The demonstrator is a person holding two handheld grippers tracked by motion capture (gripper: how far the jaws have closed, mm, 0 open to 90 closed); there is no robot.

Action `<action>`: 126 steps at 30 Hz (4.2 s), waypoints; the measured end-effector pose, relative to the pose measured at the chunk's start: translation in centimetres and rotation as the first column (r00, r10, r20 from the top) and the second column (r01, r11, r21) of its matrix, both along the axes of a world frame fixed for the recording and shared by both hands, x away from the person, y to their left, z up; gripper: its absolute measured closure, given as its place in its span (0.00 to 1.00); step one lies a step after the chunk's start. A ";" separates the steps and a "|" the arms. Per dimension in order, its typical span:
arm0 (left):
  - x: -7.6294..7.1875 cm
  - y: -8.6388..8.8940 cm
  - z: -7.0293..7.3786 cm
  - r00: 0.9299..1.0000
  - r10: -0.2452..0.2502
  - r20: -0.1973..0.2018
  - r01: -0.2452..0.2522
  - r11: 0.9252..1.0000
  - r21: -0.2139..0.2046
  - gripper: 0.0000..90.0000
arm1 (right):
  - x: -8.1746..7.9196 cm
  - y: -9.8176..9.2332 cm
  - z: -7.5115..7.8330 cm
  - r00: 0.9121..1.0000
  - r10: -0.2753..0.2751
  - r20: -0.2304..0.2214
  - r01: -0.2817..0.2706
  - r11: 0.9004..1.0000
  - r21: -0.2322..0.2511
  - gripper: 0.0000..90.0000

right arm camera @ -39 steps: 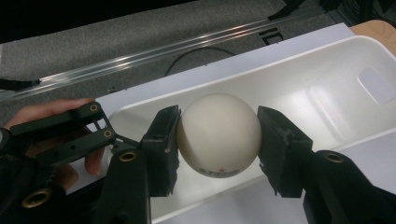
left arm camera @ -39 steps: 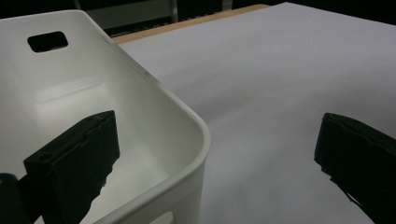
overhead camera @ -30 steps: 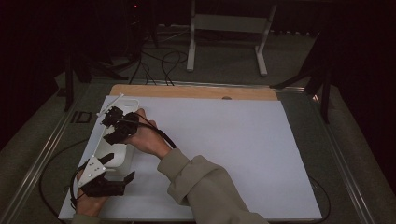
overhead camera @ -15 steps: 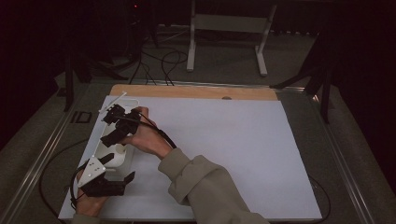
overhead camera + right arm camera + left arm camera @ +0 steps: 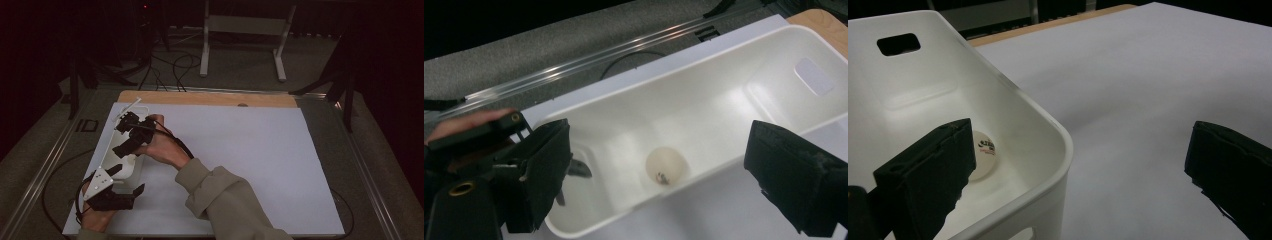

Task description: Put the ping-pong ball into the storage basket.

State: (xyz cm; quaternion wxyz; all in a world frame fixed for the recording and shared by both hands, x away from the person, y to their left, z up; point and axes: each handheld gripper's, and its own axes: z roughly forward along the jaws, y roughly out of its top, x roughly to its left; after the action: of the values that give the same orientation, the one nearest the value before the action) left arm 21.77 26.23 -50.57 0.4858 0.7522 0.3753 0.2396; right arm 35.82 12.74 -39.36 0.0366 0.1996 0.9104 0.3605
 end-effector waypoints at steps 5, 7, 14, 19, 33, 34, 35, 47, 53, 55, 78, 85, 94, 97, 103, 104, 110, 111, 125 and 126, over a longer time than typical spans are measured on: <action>0.0 0.0 0.0 1.000 0.002 0.000 -0.002 1.000 0.000 0.01 | 0.1 -0.9 -0.3 1.000 -0.009 0.001 0.009 1.000 -0.012 0.12; 0.0 0.0 0.0 1.000 0.001 0.001 -0.001 1.000 0.004 0.01 | 0.4 -1.6 -0.4 1.000 -0.016 0.001 0.016 1.000 -0.004 0.12; 0.0 -0.1 0.0 1.000 -0.002 0.000 0.002 1.000 0.007 0.01 | 0.5 -3.6 -0.4 0.999 -0.042 0.009 0.043 0.999 -0.010 0.12; 0.0 -0.1 0.0 1.000 -0.001 0.001 0.001 1.000 0.003 0.01 | 0.6 -4.6 -0.5 0.999 -0.043 0.006 0.043 0.999 -0.014 0.12; 0.0 -0.1 0.0 1.000 -0.001 -0.001 0.001 1.000 0.004 0.01 | 0.7 -8.1 -1.2 0.996 -0.084 0.025 0.085 0.996 -0.018 0.11; 0.0 -0.1 0.0 1.000 0.000 -0.001 0.000 1.000 0.004 0.01 | 0.8 -8.7 -1.3 0.996 -0.086 0.030 0.087 0.996 -0.022 0.11; 0.1 -0.1 0.0 1.000 0.000 0.000 0.000 1.000 0.003 0.01 | 0.8 -9.0 -1.4 0.995 -0.093 0.027 0.094 0.995 -0.021 0.11; 0.1 -0.3 0.0 1.000 -0.002 -0.005 0.002 1.000 0.006 0.01 | 0.8 -13.4 -2.6 0.988 -0.149 0.026 0.150 0.988 -0.038 0.11; 0.2 -0.3 0.0 1.000 0.001 -0.006 -0.001 1.000 0.007 0.01 | 0.4 -15.9 -3.3 0.983 -0.181 0.023 0.181 0.983 -0.033 0.11; 0.2 -0.3 -0.1 1.000 -0.001 -0.007 0.001 1.000 0.007 0.01 | 0.2 -16.8 -3.5 0.981 -0.189 0.029 0.190 0.981 -0.036 0.11; 0.3 -0.3 -0.1 1.000 0.003 -0.011 -0.003 1.000 0.010 0.01 | -3.9 -27.9 -6.4 0.952 -0.305 0.010 0.304 0.952 0.040 0.11; 0.2 -0.3 -0.1 1.000 0.006 -0.010 -0.006 1.000 0.007 0.01 | -5.6 -31.1 -6.8 0.941 -0.337 0.032 0.332 0.937 0.109 0.11; 0.3 -0.3 -0.1 1.000 0.011 -0.013 -0.011 1.000 0.003 0.01 | -7.9 -35.1 -8.1 0.914 -0.400 0.070 0.378 0.901 0.214 0.11; 0.3 -0.4 -0.1 1.000 0.010 -0.017 -0.010 1.000 0.005 0.01 | -8.8 -36.4 -8.6 0.901 -0.425 0.092 0.388 0.881 0.271 0.11; 0.4 -0.4 -0.1 1.000 0.013 -0.015 -0.013 1.000 -0.001 0.01 | -9.7 -37.8 -9.6 0.877 -0.469 0.102 0.416 0.849 0.325 0.11; 0.3 -0.3 -0.1 1.000 0.013 -0.015 -0.013 1.000 0.000 0.01 | -9.9 -38.0 -9.7 0.876 -0.471 0.102 0.417 0.847 0.330 0.11; 0.4 -0.3 -0.1 1.000 0.013 -0.016 -0.013 1.000 -0.002 0.01 | -10.9 -38.9 -10.4 0.871 -0.477 0.118 0.407 0.835 0.370 0.11; 0.4 -0.2 -0.1 1.000 0.012 -0.015 -0.012 1.000 -0.001 0.01 | -11.0 -39.0 -10.4 0.870 -0.477 0.124 0.405 0.835 0.372 0.11; 0.4 -0.3 -0.1 1.000 0.012 -0.015 -0.013 1.000 -0.004 0.01 | -12.2 -40.2 -10.6 0.848 -0.501 0.170 0.388 0.808 0.444 0.11; 0.4 -0.3 -0.1 1.000 0.012 -0.015 -0.013 1.000 -0.004 0.01 | -12.2 -40.2 -10.6 0.848 -0.501 0.170 0.388 0.808 0.444 0.11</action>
State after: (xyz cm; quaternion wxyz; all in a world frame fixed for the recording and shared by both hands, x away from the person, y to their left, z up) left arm 22.21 25.92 -50.68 0.4828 0.7507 0.3842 0.2361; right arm 23.60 -27.42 -49.99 0.2080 0.3595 0.7313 0.5410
